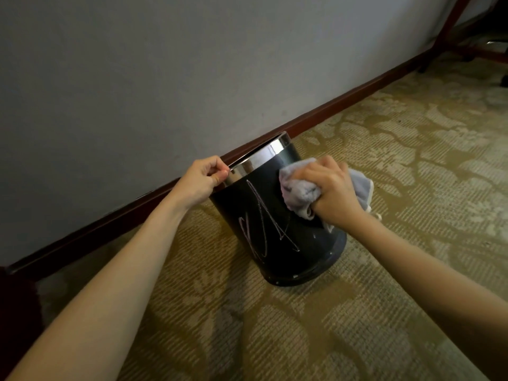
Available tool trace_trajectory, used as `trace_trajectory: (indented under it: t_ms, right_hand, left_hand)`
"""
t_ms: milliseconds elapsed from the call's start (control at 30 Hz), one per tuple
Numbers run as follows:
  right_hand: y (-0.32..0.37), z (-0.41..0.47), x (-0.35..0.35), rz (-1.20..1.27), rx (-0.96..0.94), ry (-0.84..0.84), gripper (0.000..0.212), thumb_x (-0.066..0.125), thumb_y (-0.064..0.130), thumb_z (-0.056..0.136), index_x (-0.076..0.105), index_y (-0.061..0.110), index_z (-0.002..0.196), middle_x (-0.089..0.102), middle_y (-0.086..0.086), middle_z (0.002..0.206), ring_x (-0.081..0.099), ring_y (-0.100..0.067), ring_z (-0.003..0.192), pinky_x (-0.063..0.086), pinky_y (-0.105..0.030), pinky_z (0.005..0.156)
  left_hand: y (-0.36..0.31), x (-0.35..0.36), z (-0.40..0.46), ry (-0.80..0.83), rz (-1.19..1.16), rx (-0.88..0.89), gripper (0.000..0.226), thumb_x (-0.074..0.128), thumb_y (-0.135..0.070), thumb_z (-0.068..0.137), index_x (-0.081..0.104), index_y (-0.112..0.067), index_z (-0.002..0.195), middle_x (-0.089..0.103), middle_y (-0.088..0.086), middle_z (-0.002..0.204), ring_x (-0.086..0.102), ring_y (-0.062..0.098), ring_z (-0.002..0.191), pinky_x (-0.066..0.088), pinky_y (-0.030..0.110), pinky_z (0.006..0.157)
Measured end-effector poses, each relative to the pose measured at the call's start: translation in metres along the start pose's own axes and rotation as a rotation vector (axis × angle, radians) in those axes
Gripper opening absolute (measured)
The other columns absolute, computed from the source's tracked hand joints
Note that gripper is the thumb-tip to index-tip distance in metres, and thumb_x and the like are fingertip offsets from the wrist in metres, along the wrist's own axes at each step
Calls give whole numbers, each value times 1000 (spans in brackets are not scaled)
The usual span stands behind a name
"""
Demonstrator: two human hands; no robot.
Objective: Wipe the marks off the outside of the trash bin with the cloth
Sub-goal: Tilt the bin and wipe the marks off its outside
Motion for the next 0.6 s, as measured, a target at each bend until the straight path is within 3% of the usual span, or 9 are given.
trace_trajectory:
  t_ms: [100,200,367,500,600]
  right_hand:
    - [0,-47,10,-45,-96,57,27,69,11,67,73,21,92,70,9,91,56,-28,88,40,-49,74]
    - [-1,-85,19,-72,-131,105,22,76,22,64,75,23,86,69,11,83,55,-23,87,35,-42,76]
    - [-7,-98,22,-129,-114,185,35,85,11,57,73,28,85,67,18,84,56,-20,85,42,-44,71]
    - [1,-66,12,-149,-134,117,37,83,4,57,73,22,89,67,11,84,58,-29,84,42,-47,67]
    - [11,-21,4,-93,-145,38,35,73,3,64,72,18,96,69,4,95,56,-30,91,42,-49,75]
  left_hand:
    - [16,-11,1,-38,-67,-37,43,52,-10,95,65,-38,65,73,-8,74,69,9,78,48,34,79]
    - [29,-20,-2,-63,-99,-64,44,52,-10,95,65,-38,65,73,-11,75,68,1,73,44,29,72]
    - [27,-17,-5,-59,-113,-72,34,52,-7,94,63,-28,70,74,-6,76,69,6,76,46,29,74]
    - [5,-7,-9,-48,-49,-31,22,52,-10,95,59,-21,77,71,3,82,66,13,78,45,26,69]
    - [-13,8,-9,-18,-8,10,17,53,-11,95,59,-17,80,67,4,82,62,15,76,48,27,70]
Point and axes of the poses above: each hand's wrist, its own z-axis towards the middle knuckle, its own x-axis out of the palm, y = z × x, the point moved 8 cm from there along z, towards the middle knuckle
